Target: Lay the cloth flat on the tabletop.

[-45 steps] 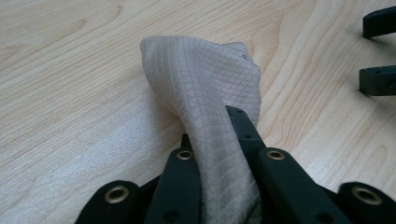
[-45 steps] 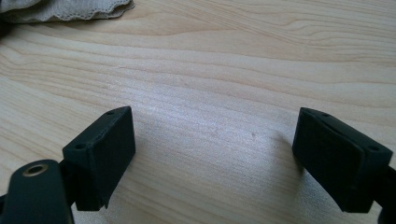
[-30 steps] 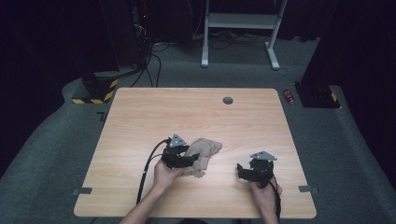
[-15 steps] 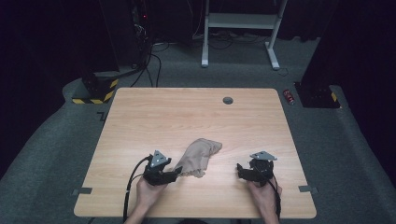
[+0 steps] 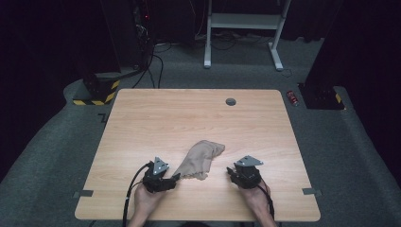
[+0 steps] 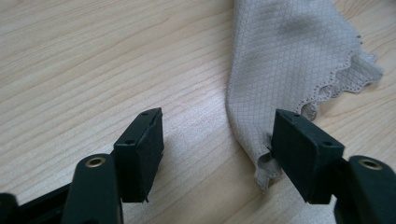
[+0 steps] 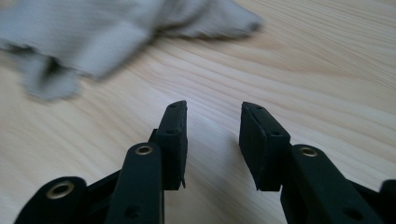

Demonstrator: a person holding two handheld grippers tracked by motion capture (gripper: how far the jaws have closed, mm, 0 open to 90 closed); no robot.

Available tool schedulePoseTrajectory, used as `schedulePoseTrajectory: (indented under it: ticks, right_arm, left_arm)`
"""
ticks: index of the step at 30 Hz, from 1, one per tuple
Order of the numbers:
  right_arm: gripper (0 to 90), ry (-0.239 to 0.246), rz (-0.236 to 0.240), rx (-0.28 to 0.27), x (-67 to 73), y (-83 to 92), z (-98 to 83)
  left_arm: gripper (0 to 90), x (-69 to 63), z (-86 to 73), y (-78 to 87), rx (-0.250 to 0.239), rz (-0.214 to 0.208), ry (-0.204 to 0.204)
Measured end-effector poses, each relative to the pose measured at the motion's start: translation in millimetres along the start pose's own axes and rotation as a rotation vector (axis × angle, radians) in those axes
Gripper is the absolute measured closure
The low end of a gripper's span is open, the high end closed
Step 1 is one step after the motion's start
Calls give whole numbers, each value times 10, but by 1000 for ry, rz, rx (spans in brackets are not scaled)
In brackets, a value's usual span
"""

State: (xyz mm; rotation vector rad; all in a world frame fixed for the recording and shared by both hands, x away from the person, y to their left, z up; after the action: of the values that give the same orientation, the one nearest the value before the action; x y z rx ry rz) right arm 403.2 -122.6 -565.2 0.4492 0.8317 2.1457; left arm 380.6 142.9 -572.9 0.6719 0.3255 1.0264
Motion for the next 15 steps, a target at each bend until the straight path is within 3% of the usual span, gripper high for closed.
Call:
schedulePoseTrajectory:
  ticks: [3, 7, 11, 15]
  right_arm:
    - [625, 35, 84, 0, 258, -121, 209]
    - [626, 45, 140, 12, 399, -216, 343]
    - [630, 70, 142, 54, 473, -355, 409]
    - [696, 82, 127, 97, 470, -437, 389]
  left_arm:
    - [329, 4, 0, 0, 0, -4, 1]
    - [318, 5, 0, -2, 1, 0, 1]
    - [309, 7, -1, -3, 3, -1, -1]
    - [295, 3, -1, -3, 5, -3, -5]
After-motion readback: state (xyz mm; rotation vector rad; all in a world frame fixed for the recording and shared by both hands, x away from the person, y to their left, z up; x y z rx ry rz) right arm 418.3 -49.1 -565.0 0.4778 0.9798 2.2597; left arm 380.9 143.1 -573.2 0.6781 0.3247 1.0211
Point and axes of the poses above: each handheld gripper's, and its own axes: y roughly backward along the jaws, z roughly out of its top, x roughly to its left, the point moved 7 cm from there along -y, roughly forward along the jaws, and after that the axes turned 5 degrees about z, right-handed, at the moved point
